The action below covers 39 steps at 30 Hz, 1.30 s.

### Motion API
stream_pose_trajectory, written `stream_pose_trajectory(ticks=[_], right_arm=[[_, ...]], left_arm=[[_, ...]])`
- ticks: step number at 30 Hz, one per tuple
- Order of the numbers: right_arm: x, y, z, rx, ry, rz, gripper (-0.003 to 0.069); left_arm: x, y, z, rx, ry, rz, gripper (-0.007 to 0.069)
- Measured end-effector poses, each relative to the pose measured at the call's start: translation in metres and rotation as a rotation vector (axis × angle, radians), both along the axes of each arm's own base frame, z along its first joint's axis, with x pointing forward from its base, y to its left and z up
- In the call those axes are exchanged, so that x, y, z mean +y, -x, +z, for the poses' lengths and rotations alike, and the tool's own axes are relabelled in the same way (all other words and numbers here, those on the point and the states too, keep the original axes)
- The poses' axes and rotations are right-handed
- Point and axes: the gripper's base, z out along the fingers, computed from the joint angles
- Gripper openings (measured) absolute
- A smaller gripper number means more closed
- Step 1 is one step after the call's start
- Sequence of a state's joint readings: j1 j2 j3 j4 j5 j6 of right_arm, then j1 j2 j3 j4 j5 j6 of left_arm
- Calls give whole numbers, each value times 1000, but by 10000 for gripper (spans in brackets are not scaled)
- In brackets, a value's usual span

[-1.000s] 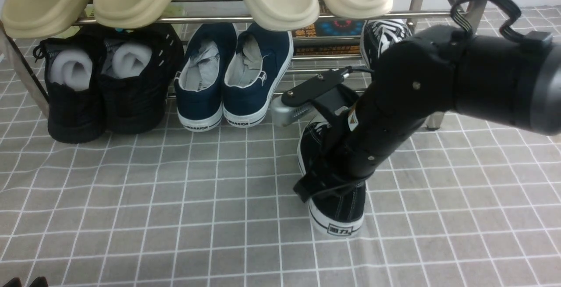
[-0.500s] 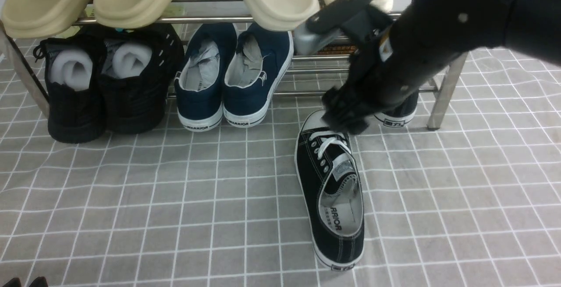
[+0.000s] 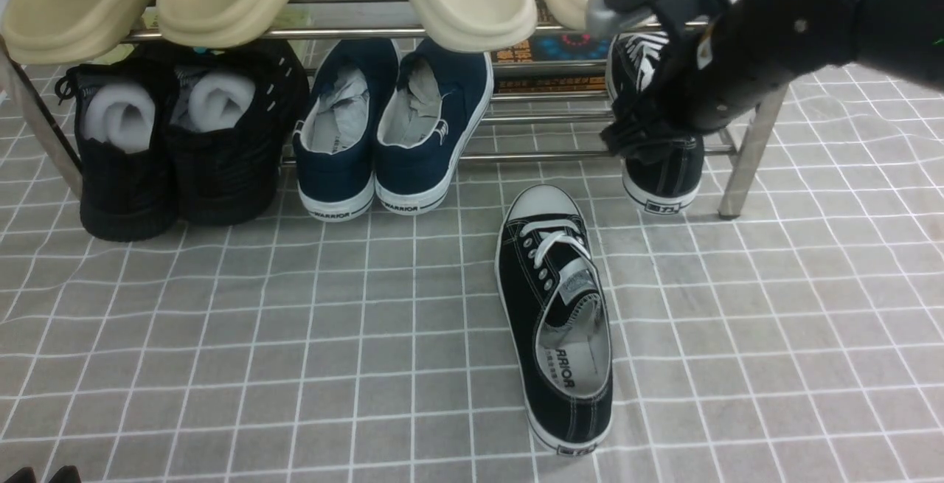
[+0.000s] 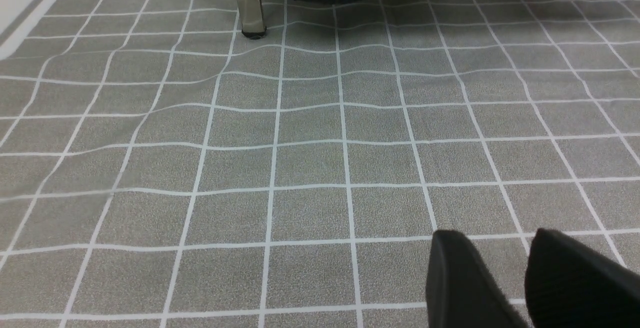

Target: Take the shoes off the shelf with your hand from the grey coffee tablecloth.

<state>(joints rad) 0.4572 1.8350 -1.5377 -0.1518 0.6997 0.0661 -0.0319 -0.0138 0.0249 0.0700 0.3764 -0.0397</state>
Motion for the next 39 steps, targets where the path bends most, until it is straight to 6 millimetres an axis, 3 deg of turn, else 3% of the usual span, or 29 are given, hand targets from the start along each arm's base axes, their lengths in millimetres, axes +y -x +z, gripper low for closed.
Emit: stream_pose_trajectory(ticks=[5,7,10,12,13,18,19,24,26,29,30,39], right_arm=[[4,-10,-21,13,23,9,435],[4,-11,-24,17,30,11,367],[4,-10,-23,22,35,9,209],[1,-5,-17,54,35,-4,34],[-1,1,-12,75,31,-11,15],[-12,30,18,184,25,-38,10],[-18,47,34,234,26,-29,10],[-25,83,55,364,6,31,10],[-24,88,53,393,-12,49,10],[-24,106,32,498,-37,109,10],[-16,92,23,311,4,320,17],[-10,75,-3,338,32,314,23]], left_arm=[[0,0,0,0,0,0,240],[0,0,0,0,0,0,240],[0,0,0,0,0,0,240],[0,0,0,0,0,0,240],[0,0,0,0,0,0,240],[0,0,0,0,0,0,240],[0,0,0,0,0,0,240],[0,0,0,0,0,0,240],[0,0,0,0,0,0,240],[0,0,0,0,0,0,240],[0,0,0,0,0,0,240],[0,0,0,0,0,0,240]])
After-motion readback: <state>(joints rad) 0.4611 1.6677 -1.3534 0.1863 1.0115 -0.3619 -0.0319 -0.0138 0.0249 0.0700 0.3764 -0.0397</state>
